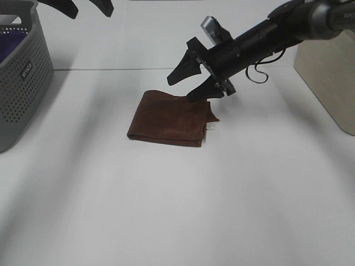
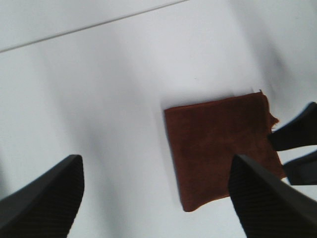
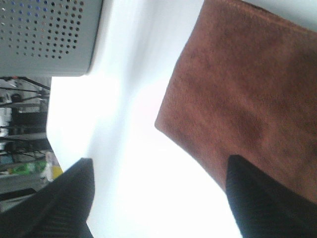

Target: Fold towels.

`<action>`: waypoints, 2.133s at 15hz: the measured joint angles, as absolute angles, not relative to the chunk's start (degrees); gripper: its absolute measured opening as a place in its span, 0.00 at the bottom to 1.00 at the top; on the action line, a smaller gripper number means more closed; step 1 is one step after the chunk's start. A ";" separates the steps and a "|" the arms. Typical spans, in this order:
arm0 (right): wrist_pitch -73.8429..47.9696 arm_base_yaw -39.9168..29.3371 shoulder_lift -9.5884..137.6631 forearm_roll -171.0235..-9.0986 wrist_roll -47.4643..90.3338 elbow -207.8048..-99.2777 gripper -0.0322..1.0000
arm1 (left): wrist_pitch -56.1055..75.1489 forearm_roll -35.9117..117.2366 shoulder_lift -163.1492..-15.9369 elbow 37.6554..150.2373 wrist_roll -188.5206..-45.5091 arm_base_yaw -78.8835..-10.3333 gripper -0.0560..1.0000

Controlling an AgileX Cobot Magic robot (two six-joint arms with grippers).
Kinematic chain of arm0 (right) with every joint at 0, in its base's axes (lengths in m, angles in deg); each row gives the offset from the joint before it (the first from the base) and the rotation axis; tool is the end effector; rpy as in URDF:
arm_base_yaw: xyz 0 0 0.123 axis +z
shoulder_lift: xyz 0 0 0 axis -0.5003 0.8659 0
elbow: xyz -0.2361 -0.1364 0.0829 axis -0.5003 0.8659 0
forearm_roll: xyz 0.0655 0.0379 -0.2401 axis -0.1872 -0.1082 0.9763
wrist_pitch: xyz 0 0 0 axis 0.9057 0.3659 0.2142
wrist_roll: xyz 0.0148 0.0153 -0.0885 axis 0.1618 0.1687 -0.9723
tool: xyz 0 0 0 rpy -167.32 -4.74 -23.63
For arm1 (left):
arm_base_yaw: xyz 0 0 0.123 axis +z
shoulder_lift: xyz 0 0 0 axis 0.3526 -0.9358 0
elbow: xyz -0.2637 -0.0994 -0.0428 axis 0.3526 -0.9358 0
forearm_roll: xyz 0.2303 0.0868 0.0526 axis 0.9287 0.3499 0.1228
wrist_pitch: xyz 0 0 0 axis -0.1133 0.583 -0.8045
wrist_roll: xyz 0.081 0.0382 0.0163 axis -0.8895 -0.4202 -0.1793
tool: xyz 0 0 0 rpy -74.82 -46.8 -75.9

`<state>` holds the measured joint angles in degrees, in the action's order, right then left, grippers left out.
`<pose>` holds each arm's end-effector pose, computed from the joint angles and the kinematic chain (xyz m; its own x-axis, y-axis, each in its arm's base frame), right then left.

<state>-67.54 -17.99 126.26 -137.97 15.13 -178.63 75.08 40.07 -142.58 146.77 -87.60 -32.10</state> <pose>0.4566 0.1664 0.1485 -0.9606 -0.1585 -0.2285 -0.2768 0.6250 0.7299 0.4730 -0.1171 0.3238 -0.8297 0.1614 -0.5343 0.3074 0.9311 -0.1962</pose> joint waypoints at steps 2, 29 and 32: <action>-70.00 -17.93 122.02 -127.03 20.23 -178.63 0.71 | 75.08 42.70 -138.97 145.62 -87.20 -32.10 0.78; -64.90 -17.93 19.12 -89.73 35.36 -102.72 0.71 | 72.16 49.35 -29.54 45.59 -90.58 -32.10 0.78; -64.90 -17.93 12.53 -89.73 33.81 -102.72 0.71 | 69.41 45.91 -29.19 44.84 -95.73 -32.10 0.78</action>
<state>-64.90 -17.93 12.53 -89.73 33.81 -102.72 69.41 45.91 -29.19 44.84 -95.73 -32.10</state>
